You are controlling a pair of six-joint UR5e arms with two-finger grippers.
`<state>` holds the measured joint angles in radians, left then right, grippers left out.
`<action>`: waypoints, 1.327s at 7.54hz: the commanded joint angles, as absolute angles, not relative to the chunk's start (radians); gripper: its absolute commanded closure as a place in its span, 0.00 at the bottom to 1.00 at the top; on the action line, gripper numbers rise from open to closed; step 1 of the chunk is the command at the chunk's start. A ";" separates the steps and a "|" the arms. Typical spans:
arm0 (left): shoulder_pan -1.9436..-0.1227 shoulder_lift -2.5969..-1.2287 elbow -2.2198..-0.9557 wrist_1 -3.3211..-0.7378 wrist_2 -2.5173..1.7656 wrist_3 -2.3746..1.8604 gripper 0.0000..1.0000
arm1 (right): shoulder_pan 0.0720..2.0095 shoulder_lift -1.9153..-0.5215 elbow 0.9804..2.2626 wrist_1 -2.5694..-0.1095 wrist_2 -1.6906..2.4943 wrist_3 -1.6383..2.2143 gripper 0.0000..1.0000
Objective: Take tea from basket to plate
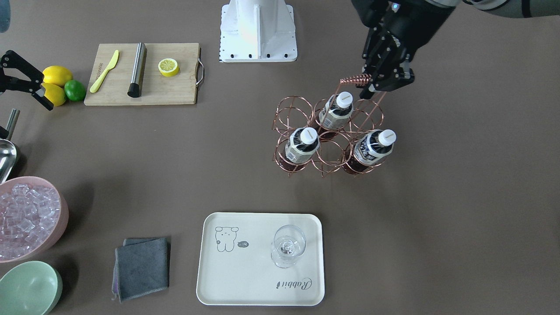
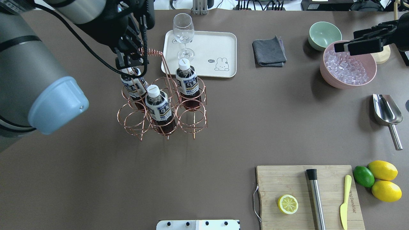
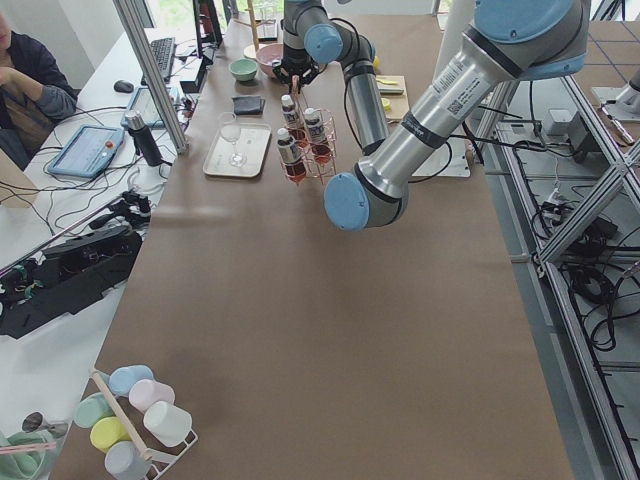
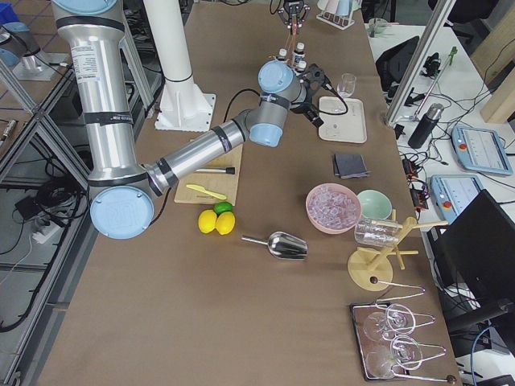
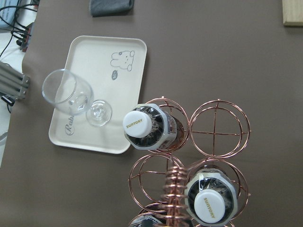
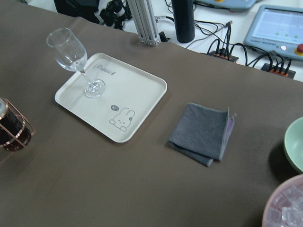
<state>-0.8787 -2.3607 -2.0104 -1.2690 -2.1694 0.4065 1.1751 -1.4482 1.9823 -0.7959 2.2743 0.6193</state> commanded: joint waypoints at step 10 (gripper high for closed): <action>-0.676 -2.458 -1.945 -1.224 -2.011 0.270 1.00 | 0.551 -1.236 1.884 -0.685 1.479 0.686 0.02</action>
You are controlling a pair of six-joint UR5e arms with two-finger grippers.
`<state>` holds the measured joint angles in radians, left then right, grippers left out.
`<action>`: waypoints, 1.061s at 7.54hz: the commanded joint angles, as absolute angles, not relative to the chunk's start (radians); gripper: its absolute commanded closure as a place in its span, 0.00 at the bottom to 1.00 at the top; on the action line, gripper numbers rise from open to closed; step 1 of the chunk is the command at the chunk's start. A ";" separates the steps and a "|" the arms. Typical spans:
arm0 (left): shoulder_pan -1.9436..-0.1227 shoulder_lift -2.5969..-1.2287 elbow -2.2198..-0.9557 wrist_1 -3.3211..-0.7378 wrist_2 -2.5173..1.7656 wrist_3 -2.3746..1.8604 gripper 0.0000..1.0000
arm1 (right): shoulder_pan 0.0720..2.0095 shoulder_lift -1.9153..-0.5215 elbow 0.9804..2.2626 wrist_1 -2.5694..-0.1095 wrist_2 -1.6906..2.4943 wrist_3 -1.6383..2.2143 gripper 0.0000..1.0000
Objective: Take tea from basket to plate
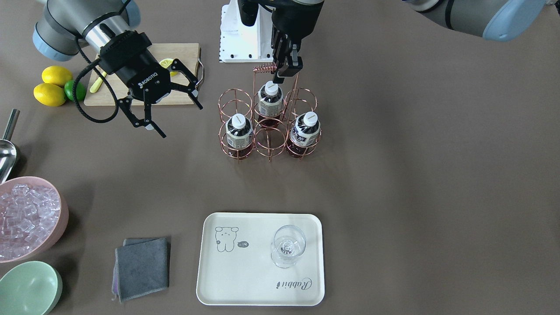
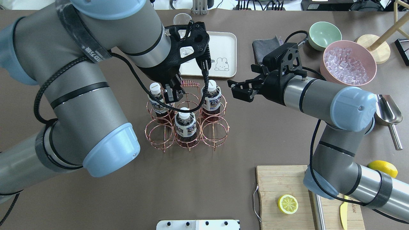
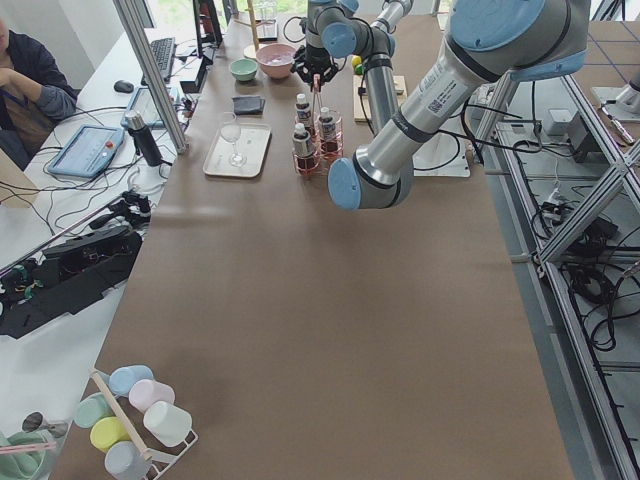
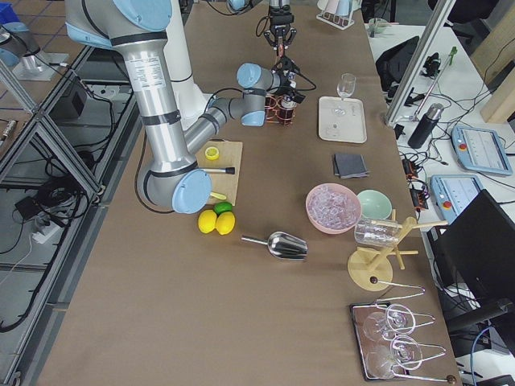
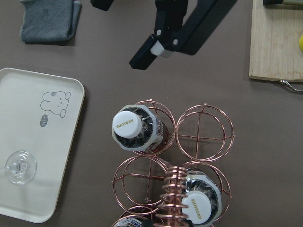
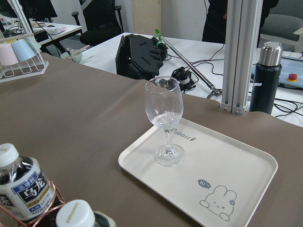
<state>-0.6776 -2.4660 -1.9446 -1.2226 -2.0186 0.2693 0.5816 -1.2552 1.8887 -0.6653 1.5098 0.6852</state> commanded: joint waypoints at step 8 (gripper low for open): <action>-0.676 -2.450 -1.945 -1.229 -2.006 0.270 1.00 | 0.430 -1.131 1.845 -0.811 1.322 0.658 0.06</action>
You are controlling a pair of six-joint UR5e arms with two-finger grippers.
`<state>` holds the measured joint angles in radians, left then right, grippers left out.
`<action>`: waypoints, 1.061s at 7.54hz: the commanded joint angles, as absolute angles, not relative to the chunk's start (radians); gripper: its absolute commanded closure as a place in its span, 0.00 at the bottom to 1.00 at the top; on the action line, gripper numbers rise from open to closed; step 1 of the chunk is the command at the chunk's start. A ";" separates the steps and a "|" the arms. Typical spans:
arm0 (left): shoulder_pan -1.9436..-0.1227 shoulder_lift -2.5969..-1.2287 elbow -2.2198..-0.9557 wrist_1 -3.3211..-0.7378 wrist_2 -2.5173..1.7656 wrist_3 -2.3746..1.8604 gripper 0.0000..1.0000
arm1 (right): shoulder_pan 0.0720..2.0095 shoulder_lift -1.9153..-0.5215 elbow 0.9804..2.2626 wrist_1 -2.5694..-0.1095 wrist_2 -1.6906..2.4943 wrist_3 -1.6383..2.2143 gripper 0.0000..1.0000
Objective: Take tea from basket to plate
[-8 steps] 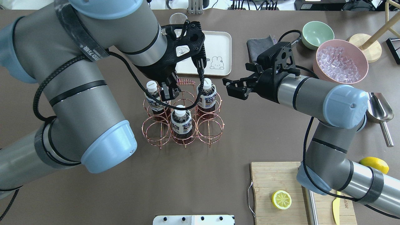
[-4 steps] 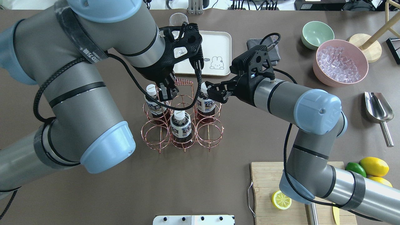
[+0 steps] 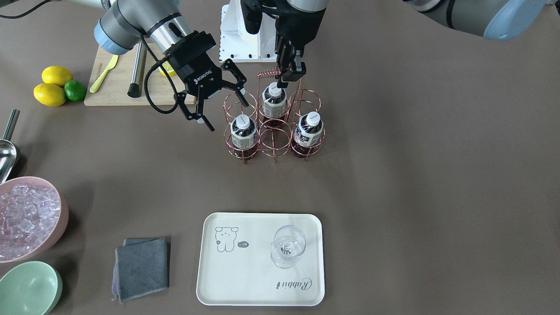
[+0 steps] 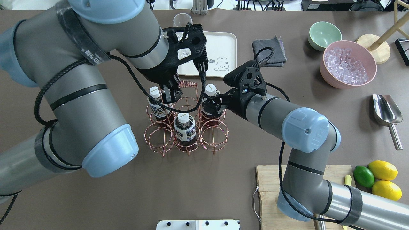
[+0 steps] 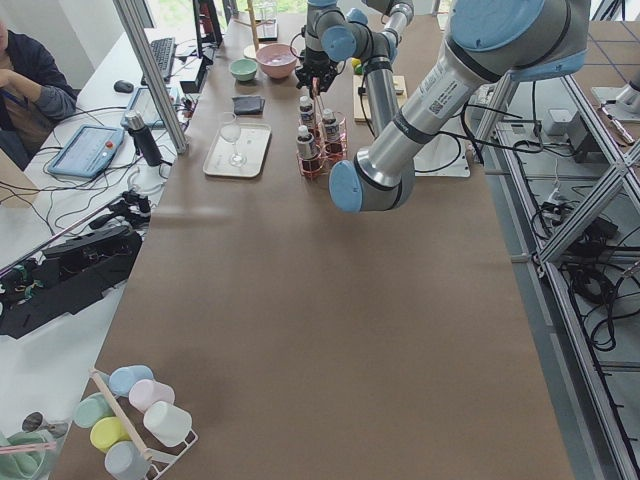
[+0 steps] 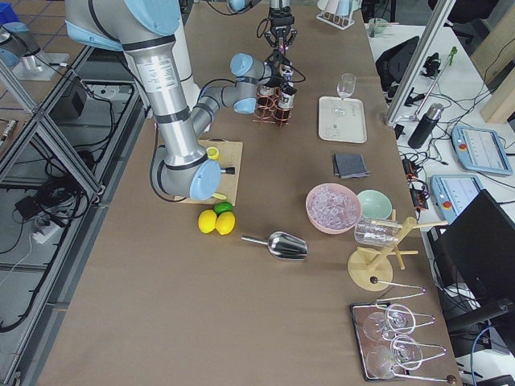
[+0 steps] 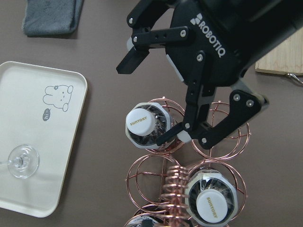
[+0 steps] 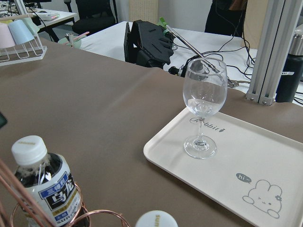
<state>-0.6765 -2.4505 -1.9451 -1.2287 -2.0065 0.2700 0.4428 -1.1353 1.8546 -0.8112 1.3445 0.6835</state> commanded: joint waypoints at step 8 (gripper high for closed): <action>-0.678 -2.450 -1.947 -1.229 -2.006 0.272 1.00 | 0.399 -1.100 1.807 -0.810 1.275 0.637 0.57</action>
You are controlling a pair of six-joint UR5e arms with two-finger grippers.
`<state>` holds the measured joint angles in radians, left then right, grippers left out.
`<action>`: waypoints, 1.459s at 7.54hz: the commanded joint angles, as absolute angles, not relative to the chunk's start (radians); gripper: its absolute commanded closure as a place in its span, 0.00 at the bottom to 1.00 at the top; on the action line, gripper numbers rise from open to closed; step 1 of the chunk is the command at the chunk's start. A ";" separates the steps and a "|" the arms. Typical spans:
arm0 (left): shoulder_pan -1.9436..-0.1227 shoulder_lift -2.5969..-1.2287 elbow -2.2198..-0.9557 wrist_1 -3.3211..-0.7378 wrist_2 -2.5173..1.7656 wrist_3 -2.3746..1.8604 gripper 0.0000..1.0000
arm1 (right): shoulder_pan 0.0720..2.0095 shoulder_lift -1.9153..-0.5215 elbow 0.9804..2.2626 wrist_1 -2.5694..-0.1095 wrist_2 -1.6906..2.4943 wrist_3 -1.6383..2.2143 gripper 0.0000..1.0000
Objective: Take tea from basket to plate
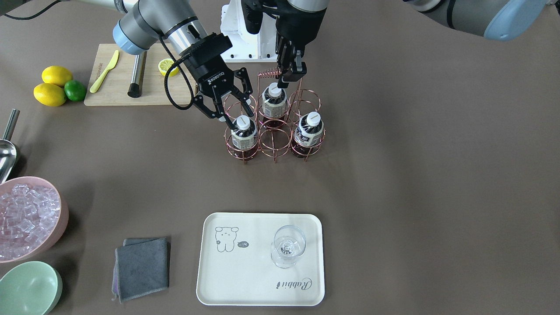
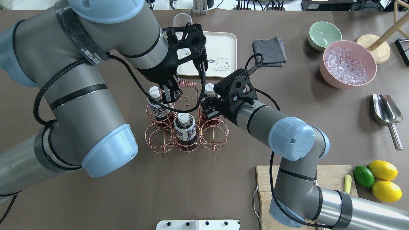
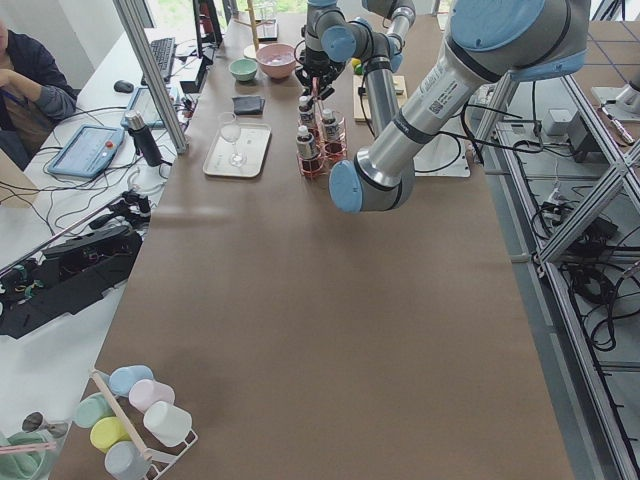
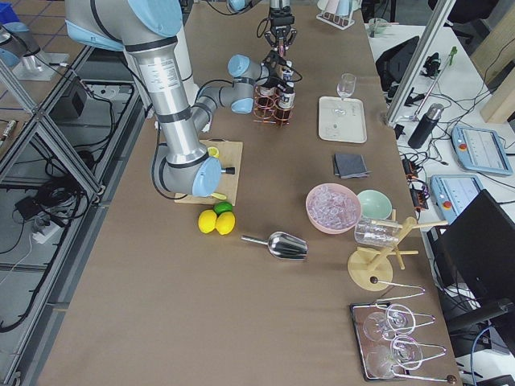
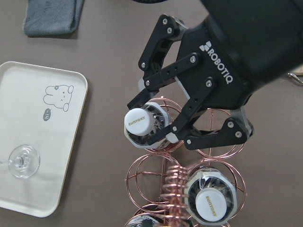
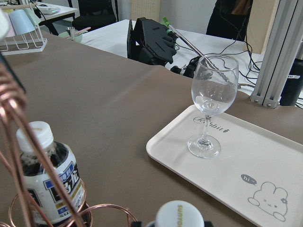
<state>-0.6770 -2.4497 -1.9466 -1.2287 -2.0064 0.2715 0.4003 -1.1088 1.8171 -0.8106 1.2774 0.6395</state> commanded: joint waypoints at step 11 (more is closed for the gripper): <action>-0.678 -2.445 -1.954 -1.229 -2.006 0.272 1.00 | 0.685 -0.927 1.954 -1.149 1.581 0.644 1.00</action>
